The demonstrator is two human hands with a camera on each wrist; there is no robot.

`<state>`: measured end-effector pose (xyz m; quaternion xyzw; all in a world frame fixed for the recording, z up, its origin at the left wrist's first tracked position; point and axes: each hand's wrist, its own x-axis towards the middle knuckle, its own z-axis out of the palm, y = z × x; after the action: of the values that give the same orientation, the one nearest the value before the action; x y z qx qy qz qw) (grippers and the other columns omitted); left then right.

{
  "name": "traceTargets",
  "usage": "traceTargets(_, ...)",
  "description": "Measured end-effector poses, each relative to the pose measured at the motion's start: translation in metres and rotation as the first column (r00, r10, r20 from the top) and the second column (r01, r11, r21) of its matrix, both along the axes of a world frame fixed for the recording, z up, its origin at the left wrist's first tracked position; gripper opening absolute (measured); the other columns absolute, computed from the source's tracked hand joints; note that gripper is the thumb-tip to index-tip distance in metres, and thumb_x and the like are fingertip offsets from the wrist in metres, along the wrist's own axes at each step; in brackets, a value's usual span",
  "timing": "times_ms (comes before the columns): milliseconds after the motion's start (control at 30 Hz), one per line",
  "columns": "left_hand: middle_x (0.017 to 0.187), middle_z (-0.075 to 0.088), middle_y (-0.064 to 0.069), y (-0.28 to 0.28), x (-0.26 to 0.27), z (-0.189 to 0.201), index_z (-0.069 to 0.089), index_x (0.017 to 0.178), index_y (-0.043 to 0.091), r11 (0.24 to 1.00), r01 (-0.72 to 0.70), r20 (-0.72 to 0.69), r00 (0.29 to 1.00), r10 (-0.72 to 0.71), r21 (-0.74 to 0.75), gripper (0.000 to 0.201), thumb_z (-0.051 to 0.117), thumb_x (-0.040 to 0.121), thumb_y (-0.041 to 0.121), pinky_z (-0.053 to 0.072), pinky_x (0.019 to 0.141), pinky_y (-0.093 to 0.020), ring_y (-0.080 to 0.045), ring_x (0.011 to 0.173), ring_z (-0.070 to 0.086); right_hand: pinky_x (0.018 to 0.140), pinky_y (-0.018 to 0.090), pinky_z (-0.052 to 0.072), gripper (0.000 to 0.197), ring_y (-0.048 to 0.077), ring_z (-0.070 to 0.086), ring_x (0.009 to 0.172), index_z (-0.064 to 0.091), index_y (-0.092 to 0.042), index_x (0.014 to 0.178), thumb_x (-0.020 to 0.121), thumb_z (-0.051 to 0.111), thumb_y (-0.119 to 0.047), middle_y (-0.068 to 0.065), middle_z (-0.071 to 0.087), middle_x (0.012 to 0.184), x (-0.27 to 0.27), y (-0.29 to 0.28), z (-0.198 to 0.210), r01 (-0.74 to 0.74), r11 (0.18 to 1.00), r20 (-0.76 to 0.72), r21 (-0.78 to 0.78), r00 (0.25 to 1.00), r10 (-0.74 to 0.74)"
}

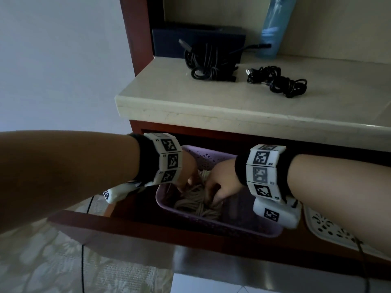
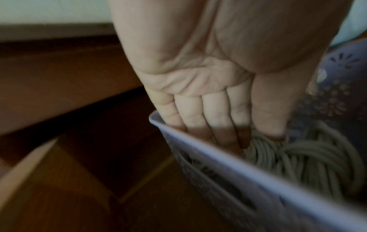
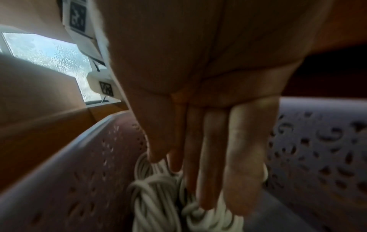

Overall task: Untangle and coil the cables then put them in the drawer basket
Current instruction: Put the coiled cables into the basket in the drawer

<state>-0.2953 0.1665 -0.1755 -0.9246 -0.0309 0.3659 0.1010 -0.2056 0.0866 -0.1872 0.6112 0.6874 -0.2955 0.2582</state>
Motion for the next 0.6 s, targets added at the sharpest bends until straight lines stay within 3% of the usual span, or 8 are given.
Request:
traceTargets(100,0.126,0.062,0.002,0.002,0.002,0.018,0.060,0.123,0.022,0.999,-0.040,0.069,0.997,0.039,0.010,0.034,0.051,0.094,0.036,0.037,0.099,-0.027,-0.016,0.113,0.055,0.081,0.018,0.042,0.032,0.016,0.056,0.108,0.059,-0.017,0.120,0.095,0.049,-0.034,-0.001,0.062,0.119,0.006,-0.009,0.032,0.042,0.996,0.018,0.074,0.999,-0.043)
traceTargets(167,0.123,0.063,0.003,0.001,0.004,0.041,0.063,0.112,0.023,0.998,-0.055,0.182,0.982,0.059,-0.023,0.027,0.050,0.093,0.037,0.037,0.094,-0.024,-0.014,0.107,0.056,0.093,0.025,0.042,0.031,0.015,0.056,0.107,0.060,-0.019,0.119,0.094,0.050,-0.035,-0.001,0.063,0.117,0.009,-0.019,0.056,0.069,0.989,0.037,0.133,0.997,-0.074)
traceTargets(233,0.117,0.064,0.008,-0.001,0.005,0.069,0.064,0.117,0.023,0.992,-0.097,0.332,0.936,0.119,-0.083,0.036,0.047,0.091,0.043,0.034,0.086,-0.019,-0.010,0.107,0.055,0.096,0.031,0.043,0.030,0.016,0.057,0.106,0.060,-0.021,0.118,0.093,0.050,-0.035,0.000,0.064,0.115,0.015,-0.031,0.081,0.137,0.970,0.036,0.199,0.988,-0.147)
traceTargets(300,0.094,0.063,0.015,0.000,0.007,0.097,0.065,0.115,0.022,0.973,-0.132,0.474,0.856,0.207,-0.187,0.035,0.048,0.091,0.042,0.036,0.079,-0.017,-0.005,0.093,0.056,0.091,0.033,0.048,0.027,0.018,0.062,0.099,0.061,-0.023,0.114,0.092,0.052,-0.035,0.000,0.067,0.107,0.024,-0.044,0.107,0.263,0.910,-0.003,0.320,0.961,-0.277)
traceTargets(367,0.082,0.061,0.020,0.001,0.013,0.119,0.065,0.114,0.023,0.949,-0.129,0.582,0.763,0.281,-0.288,0.026,0.052,0.094,0.032,0.038,0.072,-0.013,-0.002,0.085,0.055,0.079,0.026,0.052,0.024,0.017,0.063,0.089,0.063,-0.020,0.110,0.092,0.054,-0.032,-0.001,0.068,0.099,0.036,-0.055,0.132,0.385,0.784,-0.073,0.487,0.913,-0.402)
traceTargets(433,0.103,0.065,0.013,0.000,0.022,0.131,0.062,0.119,0.022,0.946,-0.126,0.660,0.688,0.301,-0.299,0.027,0.052,0.095,0.029,0.039,0.081,-0.015,-0.005,0.096,0.055,0.073,0.020,0.043,0.026,0.013,0.057,0.090,0.062,-0.016,0.113,0.091,0.055,-0.029,-0.002,0.064,0.105,0.053,-0.062,0.150,0.405,0.627,-0.084,0.665,0.875,-0.476)
traceTargets(500,0.128,0.057,0.005,-0.005,0.037,0.134,0.054,0.130,0.019,0.952,-0.139,0.700,0.651,0.295,-0.272,0.036,0.051,0.095,0.030,0.038,0.097,-0.023,-0.013,0.116,0.052,0.082,0.020,0.039,0.033,0.015,0.055,0.105,0.058,-0.014,0.121,0.090,0.057,-0.027,0.002,0.060,0.120,0.071,-0.065,0.157,0.419,0.514,-0.066,0.749,0.818,-0.571)
traceTargets(600,0.137,0.050,-0.002,-0.016,0.065,0.132,0.043,0.139,0.014,0.953,-0.163,0.709,0.638,0.299,-0.255,0.047,0.051,0.096,0.030,0.037,0.099,-0.028,-0.020,0.123,0.048,0.098,0.028,0.036,0.051,0.024,0.046,0.124,0.040,-0.013,0.138,0.091,0.056,-0.025,0.009,0.048,0.138,0.094,-0.062,0.149,0.478,0.530,0.046,0.700,0.711,-0.702)
